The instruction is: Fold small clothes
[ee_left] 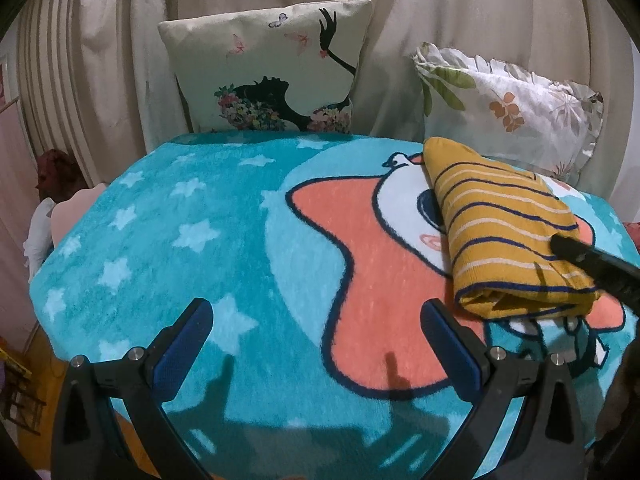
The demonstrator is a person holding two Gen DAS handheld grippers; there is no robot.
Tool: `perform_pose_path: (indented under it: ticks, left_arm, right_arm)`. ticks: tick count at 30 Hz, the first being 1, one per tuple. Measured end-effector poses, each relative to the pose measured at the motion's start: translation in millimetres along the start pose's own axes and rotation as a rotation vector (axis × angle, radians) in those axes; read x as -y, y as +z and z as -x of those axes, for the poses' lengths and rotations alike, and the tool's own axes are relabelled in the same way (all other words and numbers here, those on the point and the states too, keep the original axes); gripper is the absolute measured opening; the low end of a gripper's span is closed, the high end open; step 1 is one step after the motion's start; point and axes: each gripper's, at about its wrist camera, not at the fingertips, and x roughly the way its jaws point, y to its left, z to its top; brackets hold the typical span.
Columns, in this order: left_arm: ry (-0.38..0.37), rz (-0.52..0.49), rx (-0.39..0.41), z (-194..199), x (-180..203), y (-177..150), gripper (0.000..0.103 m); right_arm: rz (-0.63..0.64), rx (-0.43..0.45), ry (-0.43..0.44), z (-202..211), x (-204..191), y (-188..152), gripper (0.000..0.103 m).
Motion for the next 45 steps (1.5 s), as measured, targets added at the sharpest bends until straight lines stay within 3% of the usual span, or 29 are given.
perform_pose_path:
  ticks: [5,10,14,17,22,25,28,37,45]
  left_arm:
    - [-0.013,0.000,-0.015,-1.5,-0.3,0.1,0.103]
    - [-0.021,-0.006,-0.041,-7.9,3.1,-1.2,0.103]
    - [-0.038,-0.018,-0.064,-12.2,8.5,-3.4,0.103]
    - [-0.049,-0.027,-0.068,-11.4,10.9,-4.3,0.103]
    - [-0.049,-0.021,-0.069,-10.1,9.9,-4.2,0.103]
    - [-0.053,-0.014,-0.074,-10.9,6.7,-3.1,0.103]
    - [-0.058,-0.010,-0.086,-15.2,4.3,-2.4,0.103]
    - [-0.075,-0.004,-0.117,-22.3,2.8,-5.3,0.103]
    - [-0.075,-0.004,-0.117,-19.8,3.5,-5.7,0.103]
  right_arm:
    - [0.014,-0.113,-0.059,-32.6,5.1,-14.4,0.035]
    - [0.009,-0.123,-0.030,-20.8,16.1,-14.9,0.036]
    - [0.008,-0.050,-0.020,6.8,18.2,5.7,0.040]
    - [0.023,0.013,-0.044,17.2,14.7,23.8,0.050]
    - [0.052,-0.003,-0.105,-23.4,24.2,49.3,0.051]
    - [0.016,-0.087,-0.142,-55.1,45.5,42.8,0.051]
    - [-0.018,-0.071,-0.111,-50.4,52.4,37.8,0.051]
    - [0.080,-0.087,-0.148,-23.8,34.9,-10.3,0.051]
    - [0.011,-0.051,-0.125,10.8,38.5,-28.2,0.054]
